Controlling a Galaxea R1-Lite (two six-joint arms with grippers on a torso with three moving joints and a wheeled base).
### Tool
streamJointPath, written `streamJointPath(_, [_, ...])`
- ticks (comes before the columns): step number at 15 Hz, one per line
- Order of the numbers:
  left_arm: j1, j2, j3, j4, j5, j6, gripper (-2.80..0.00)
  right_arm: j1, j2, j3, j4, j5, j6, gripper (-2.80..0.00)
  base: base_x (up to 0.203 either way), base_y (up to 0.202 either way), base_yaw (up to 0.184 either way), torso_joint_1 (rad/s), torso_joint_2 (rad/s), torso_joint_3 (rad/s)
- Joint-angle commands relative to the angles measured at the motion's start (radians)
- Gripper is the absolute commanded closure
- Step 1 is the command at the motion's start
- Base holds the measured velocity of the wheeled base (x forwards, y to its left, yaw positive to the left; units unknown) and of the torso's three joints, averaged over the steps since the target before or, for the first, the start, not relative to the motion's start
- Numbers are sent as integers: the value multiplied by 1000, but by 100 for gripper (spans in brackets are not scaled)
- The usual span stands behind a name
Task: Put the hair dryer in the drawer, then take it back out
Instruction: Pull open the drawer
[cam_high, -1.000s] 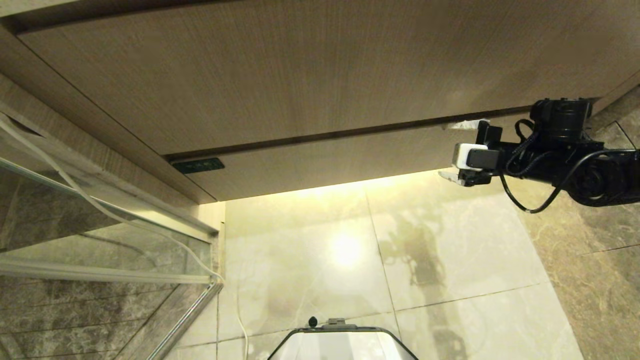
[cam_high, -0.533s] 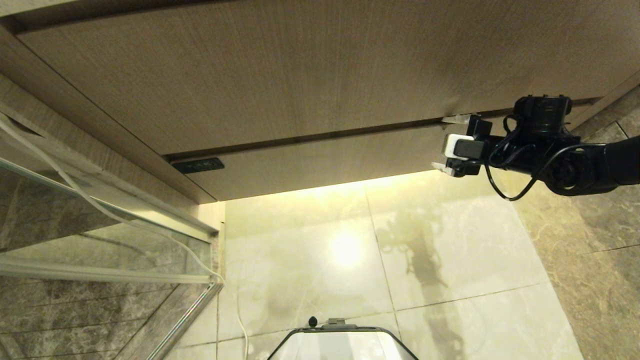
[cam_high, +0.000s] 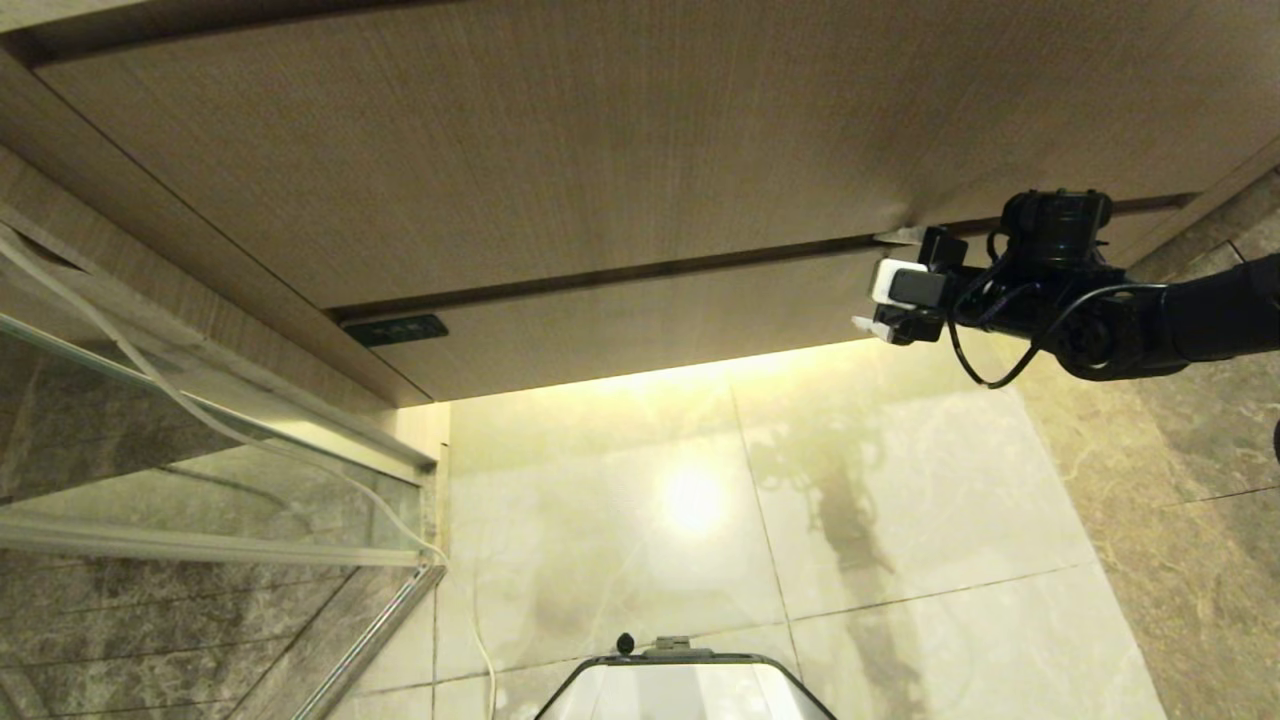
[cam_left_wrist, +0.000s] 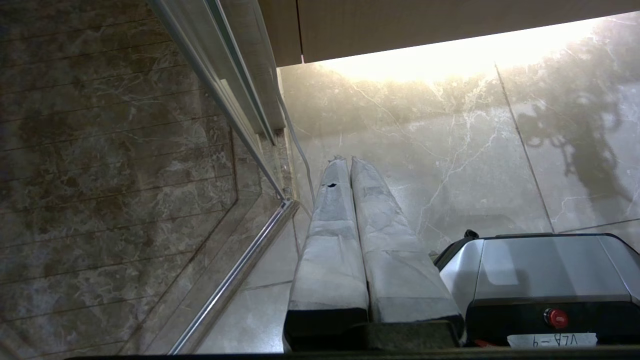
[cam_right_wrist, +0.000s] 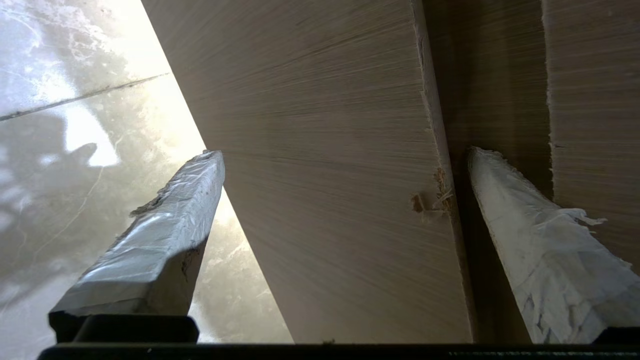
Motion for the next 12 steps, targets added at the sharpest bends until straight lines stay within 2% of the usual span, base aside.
streamJointPath(1, [0, 0, 1, 0, 0, 0, 0, 0, 39, -36, -15, 0, -7, -280, 0, 0, 0, 0, 0, 0])
streamJointPath(3, [0, 0, 0, 0, 0, 0, 0, 0, 50, -40, -14, -4, -7, -280, 0, 0, 0, 0, 0, 0])
streamJointPath(5, [0, 0, 0, 0, 0, -1, 0, 2, 50, -31, 2, -53, 0, -280, 0, 0, 0, 0, 0, 0])
streamJointPath(11, [0, 0, 0, 0, 0, 0, 0, 25, 16, -28, 165, -167, 92, -280, 0, 0, 0, 0, 0, 0])
streamJointPath(12, [0, 0, 2, 0, 0, -1, 0, 33, -1, -26, 224, -217, 141, -280, 0, 0, 0, 0, 0, 0])
